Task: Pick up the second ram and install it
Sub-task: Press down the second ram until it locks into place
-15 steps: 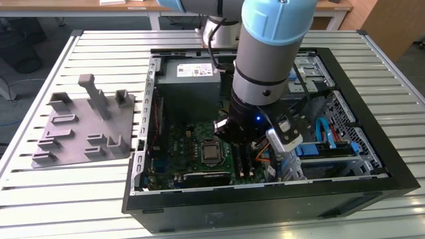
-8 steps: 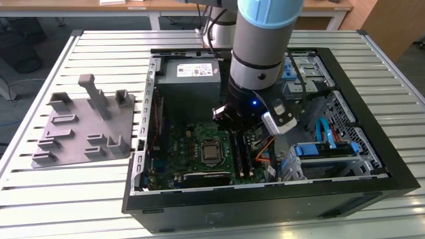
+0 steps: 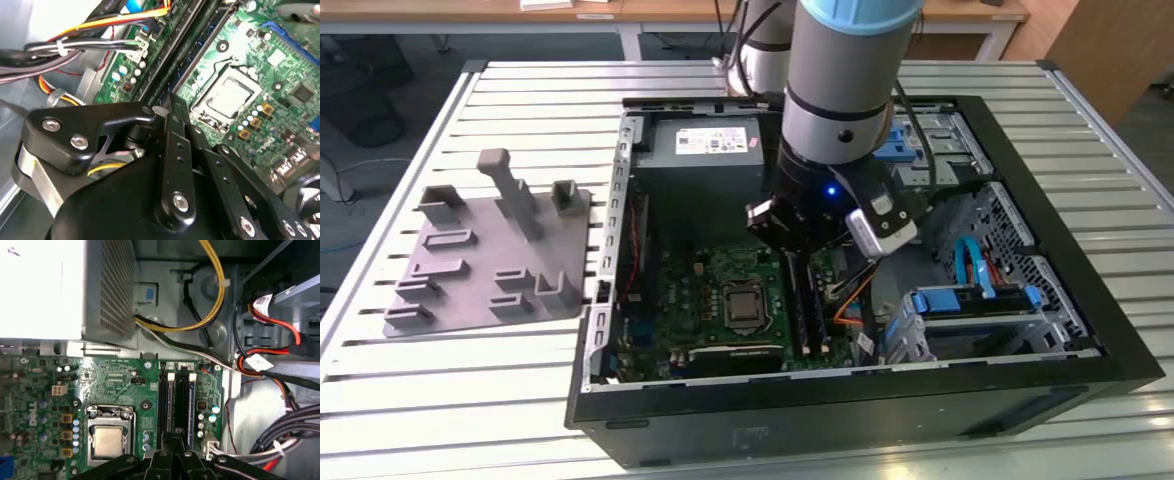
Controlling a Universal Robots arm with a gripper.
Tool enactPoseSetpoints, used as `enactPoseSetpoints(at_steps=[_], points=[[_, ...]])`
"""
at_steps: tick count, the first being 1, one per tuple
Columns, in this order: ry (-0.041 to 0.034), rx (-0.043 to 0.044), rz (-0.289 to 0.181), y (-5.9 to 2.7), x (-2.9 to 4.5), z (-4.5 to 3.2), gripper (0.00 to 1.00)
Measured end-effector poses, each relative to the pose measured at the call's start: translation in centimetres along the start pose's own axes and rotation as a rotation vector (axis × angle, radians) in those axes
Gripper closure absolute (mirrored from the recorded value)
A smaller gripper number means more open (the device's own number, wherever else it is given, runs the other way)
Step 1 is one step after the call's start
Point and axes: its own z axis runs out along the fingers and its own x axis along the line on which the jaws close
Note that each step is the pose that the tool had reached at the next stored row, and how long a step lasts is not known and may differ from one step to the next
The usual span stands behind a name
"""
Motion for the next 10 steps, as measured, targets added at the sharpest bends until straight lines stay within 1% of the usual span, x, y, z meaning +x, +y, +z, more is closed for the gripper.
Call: enactPoseSetpoints(at_steps=[2,3,10], points=[[-0.0002,0.0000,0.000,-0.01,0.01,-0.53,0.90],[-0.0003,0.0000,0.000,-0.01,0.01,-0.68,0.90],[-0.0003,0.0000,0.000,-0.01,0.01,-0.73,0.90]])
